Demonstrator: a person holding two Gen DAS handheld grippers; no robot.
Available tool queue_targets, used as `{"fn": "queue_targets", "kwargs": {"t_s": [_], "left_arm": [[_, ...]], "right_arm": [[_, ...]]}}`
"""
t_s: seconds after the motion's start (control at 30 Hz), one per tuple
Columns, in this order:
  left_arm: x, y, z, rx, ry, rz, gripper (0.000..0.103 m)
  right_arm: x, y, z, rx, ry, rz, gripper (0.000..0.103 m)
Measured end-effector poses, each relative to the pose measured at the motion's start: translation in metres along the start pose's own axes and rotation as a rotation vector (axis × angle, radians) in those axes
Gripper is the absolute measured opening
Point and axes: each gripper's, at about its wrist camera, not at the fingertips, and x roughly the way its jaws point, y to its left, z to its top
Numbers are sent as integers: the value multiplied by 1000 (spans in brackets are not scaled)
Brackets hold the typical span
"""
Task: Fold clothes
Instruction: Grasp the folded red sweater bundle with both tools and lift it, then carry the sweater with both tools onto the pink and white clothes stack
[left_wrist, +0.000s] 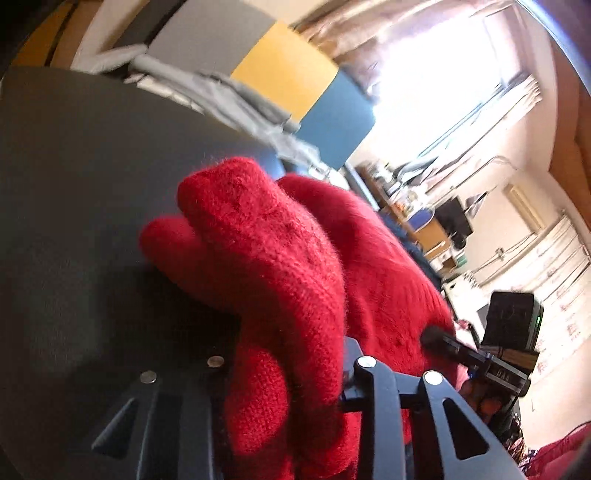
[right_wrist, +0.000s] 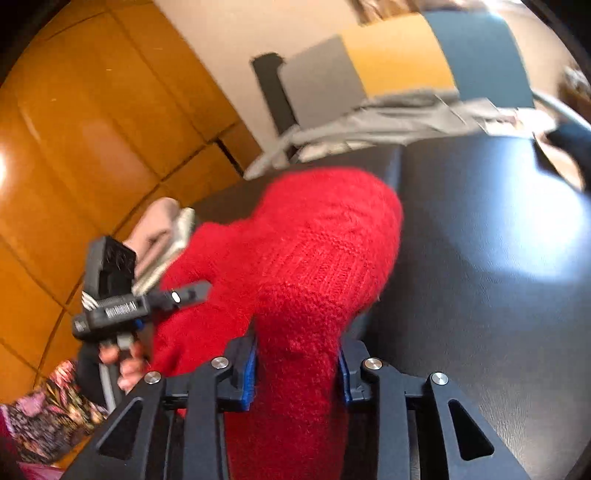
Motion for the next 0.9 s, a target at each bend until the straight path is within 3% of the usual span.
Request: {"fn": "queue_targets", "kwargs": {"t_s": [0.1, 0.33, 0.57, 0.67, 0.8, 0.9], "left_arm": [[-41, -2, -4, 4, -85, 9, 31], [-162, 24, 23, -26, -352, 123, 31], [-296, 71, 97, 2, -603, 341, 31], [-336, 107, 131, -8, -689, 430, 32], [-345, 194, 165, -140, -714, 518, 34], [-321, 282, 164, -335, -571, 602, 34]], "right_arm": [[2, 30, 23, -60, 9, 61, 33], [39, 121, 81, -244, 54, 251, 33], [130, 256, 168, -391, 65, 468, 33], [201, 276, 179, -379, 123, 453, 33], [296, 303, 192, -363, 200, 433, 33], [367, 323, 202, -351, 258, 418, 35]]}}
